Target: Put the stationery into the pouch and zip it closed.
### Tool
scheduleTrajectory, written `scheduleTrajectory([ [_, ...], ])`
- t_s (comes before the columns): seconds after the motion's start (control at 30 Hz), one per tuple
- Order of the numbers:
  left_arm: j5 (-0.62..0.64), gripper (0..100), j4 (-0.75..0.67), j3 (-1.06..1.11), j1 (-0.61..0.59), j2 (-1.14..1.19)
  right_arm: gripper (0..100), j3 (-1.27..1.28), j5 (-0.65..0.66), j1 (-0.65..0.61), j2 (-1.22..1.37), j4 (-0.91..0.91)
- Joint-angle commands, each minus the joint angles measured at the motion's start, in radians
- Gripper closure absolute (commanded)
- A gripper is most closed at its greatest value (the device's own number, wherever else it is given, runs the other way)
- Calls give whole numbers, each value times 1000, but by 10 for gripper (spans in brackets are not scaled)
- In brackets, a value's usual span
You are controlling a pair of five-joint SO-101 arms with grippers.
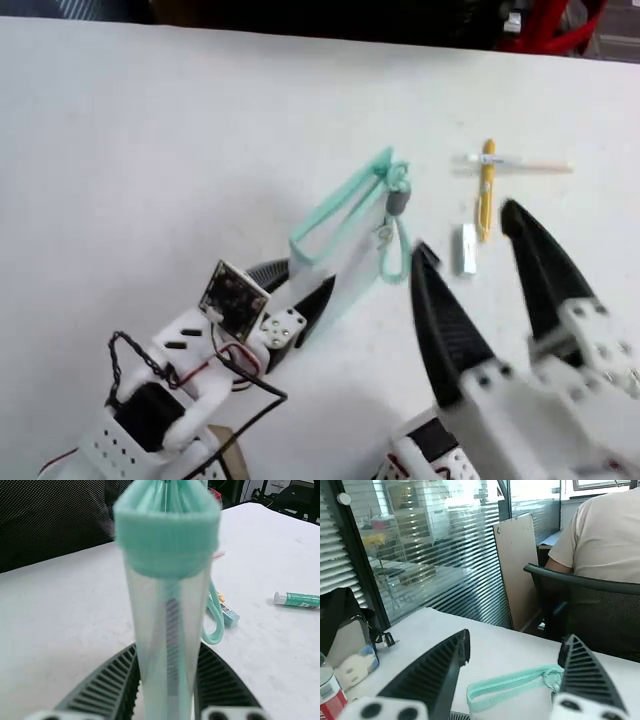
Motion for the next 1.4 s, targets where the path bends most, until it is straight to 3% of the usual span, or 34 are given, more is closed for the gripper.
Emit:
scheduleTrajectory([
  [0.0,-12,861,-26,-34,-10,-5,718,-106,-18,-76,7,54],
  [0.6,-12,861,-26,-34,-10,-5,718,-129,-11,-114,13,79],
  [0.67,-12,861,-26,-34,-10,-5,718,-103,52,-107,25,88],
  [0.77,-12,861,-26,-34,-12,-5,718,3,114,-4,71,67],
  [1.0,-12,861,-26,-34,-12,-5,719,235,103,527,338,-173],
  [1.37,-12,861,-26,-32,-8,-5,728,284,44,743,909,-519],
])
